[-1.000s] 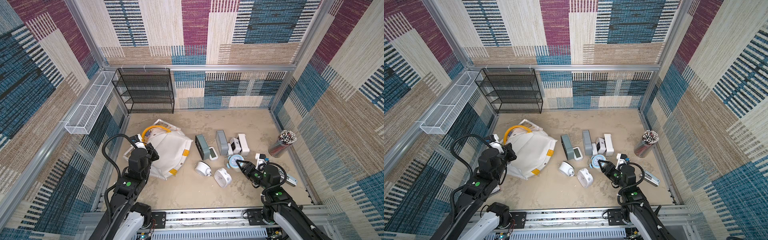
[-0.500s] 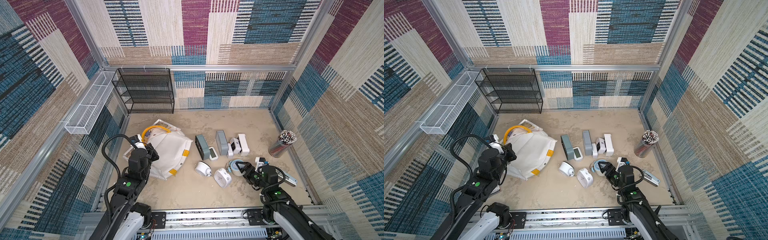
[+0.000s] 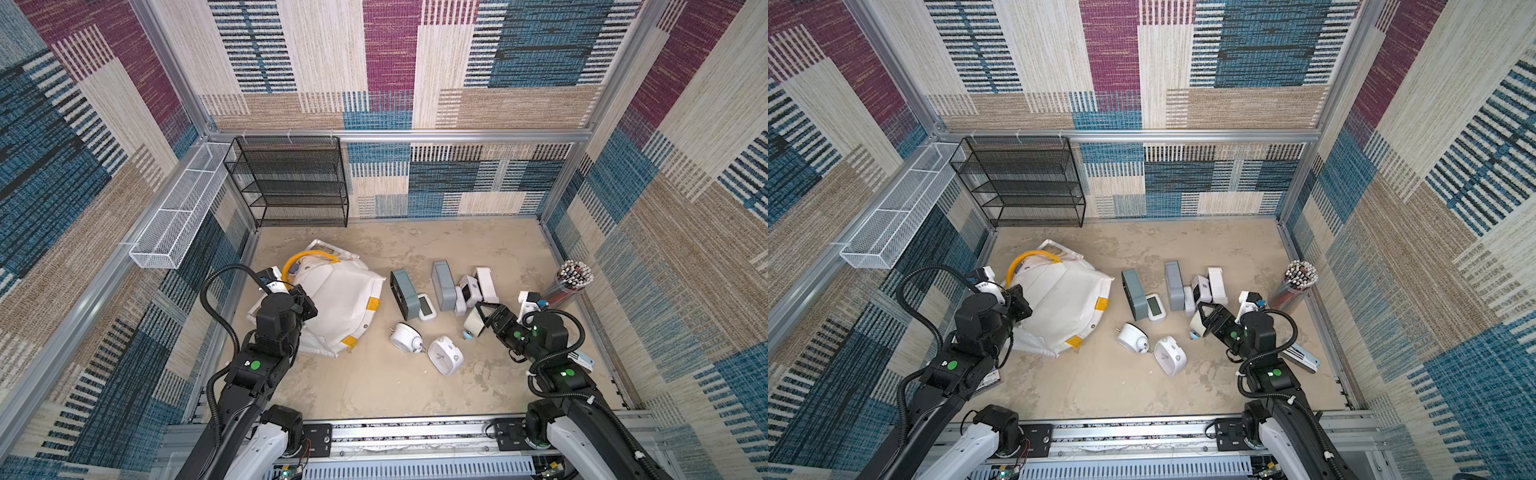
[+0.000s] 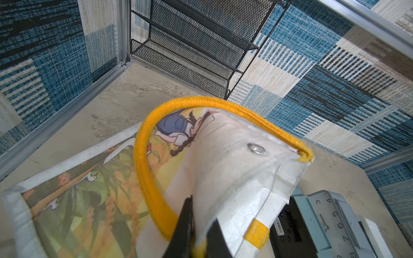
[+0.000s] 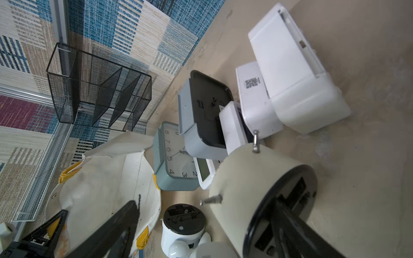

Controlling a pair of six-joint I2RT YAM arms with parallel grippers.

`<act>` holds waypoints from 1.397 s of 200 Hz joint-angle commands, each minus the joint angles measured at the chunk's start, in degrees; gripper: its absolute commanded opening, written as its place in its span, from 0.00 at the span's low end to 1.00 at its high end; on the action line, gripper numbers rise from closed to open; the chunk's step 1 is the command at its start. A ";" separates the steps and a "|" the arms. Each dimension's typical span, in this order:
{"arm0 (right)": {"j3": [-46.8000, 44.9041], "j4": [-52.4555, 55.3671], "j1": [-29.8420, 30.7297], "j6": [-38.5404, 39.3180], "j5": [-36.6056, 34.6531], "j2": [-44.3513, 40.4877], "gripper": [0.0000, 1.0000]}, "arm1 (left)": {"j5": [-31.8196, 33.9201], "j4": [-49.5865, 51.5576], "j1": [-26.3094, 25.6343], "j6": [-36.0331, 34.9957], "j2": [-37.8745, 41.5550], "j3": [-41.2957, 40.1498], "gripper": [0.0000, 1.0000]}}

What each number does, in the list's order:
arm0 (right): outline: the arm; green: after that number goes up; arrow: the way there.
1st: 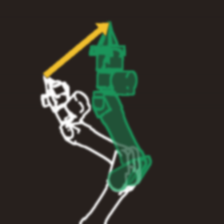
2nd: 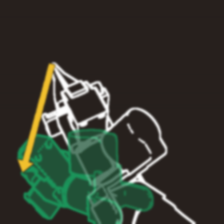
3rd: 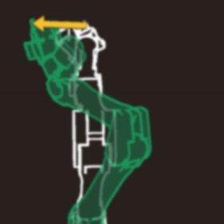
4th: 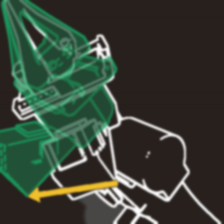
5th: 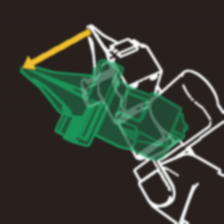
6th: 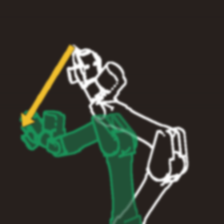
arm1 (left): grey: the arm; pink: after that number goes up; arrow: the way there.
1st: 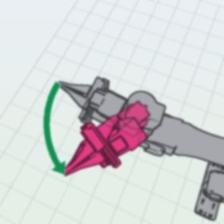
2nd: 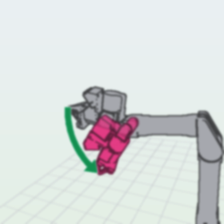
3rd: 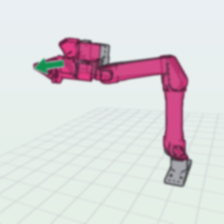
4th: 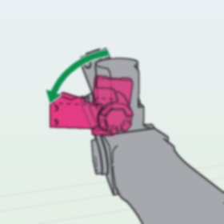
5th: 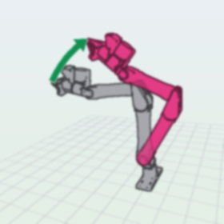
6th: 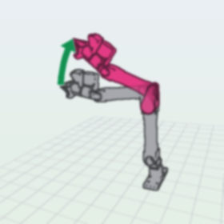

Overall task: Take the alarm clock out of the canvas bag
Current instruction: Place the alarm at the center of the board, then place the canvas bag at the center of the board.

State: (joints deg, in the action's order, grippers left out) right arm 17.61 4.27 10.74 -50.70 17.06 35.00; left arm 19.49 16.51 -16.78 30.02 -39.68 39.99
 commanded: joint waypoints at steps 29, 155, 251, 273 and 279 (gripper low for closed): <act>6.15 -4.61 -0.01 4.22 6.10 4.24 0.93 | 0.03 -0.80 0.08 2.78 -0.81 3.26 0.00; 14.91 -14.60 14.07 7.12 4.29 22.27 0.86 | -2.12 0.36 0.14 5.36 -2.19 9.28 0.00; 28.93 -20.24 21.66 12.55 7.95 45.16 0.79 | -3.83 -1.73 0.12 8.28 -2.90 11.39 0.00; 31.71 -21.21 22.57 12.89 8.55 49.54 0.79 | -3.84 -1.78 0.08 8.26 -2.91 11.52 0.00; 32.48 -21.44 22.74 13.07 8.58 50.49 0.79 | -3.92 -1.84 0.08 8.32 -2.86 11.62 0.00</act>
State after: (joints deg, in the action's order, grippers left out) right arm 47.51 -13.58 32.97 -38.85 24.14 82.61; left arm 15.92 19.07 -16.78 36.86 -42.68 50.81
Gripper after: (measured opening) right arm 0.788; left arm 0.101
